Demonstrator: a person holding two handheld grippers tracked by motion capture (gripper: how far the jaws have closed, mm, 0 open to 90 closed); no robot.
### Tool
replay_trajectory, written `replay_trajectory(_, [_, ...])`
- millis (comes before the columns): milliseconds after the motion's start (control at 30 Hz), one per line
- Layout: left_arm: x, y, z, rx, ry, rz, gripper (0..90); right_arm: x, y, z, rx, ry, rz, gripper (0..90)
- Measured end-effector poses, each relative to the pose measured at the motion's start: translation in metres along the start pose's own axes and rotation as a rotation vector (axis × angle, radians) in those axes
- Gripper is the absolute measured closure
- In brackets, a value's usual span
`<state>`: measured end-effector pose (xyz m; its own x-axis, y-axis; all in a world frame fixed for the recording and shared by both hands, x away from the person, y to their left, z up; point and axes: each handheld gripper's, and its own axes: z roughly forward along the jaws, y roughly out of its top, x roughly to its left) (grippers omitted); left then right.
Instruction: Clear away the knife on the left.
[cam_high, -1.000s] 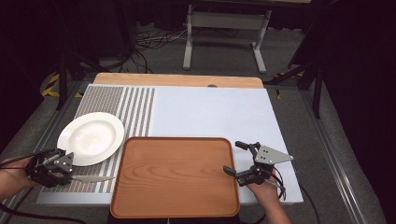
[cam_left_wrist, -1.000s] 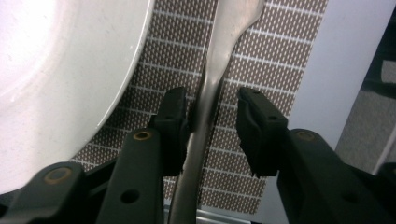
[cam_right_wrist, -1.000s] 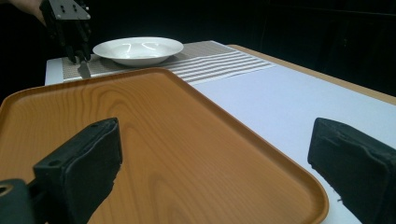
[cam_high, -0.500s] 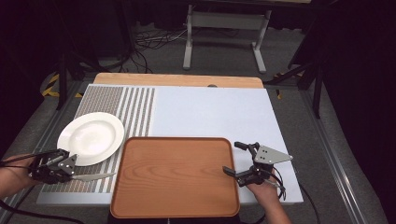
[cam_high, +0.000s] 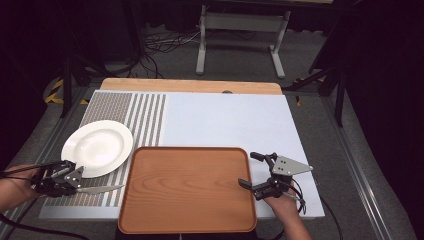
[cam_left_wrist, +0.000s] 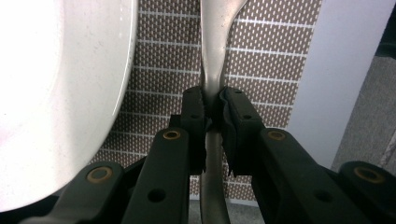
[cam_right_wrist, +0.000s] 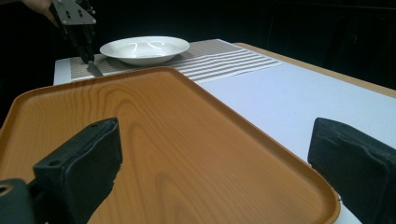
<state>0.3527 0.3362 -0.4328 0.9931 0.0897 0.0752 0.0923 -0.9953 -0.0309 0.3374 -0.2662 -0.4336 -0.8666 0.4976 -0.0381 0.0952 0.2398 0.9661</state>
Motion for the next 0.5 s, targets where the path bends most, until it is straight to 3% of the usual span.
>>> replay_trajectory(367, [-0.003,0.0,-0.021,-0.039,0.022,-0.057,80.5,0.0,0.001,-0.001,-0.012,0.0,0.001,3.6])
replay_trajectory(500, [-0.002,0.004,-0.032,-0.073,0.01,-0.11,80.4,0.0,0.001,-0.002,-0.014,-0.002,0.002,3.5])
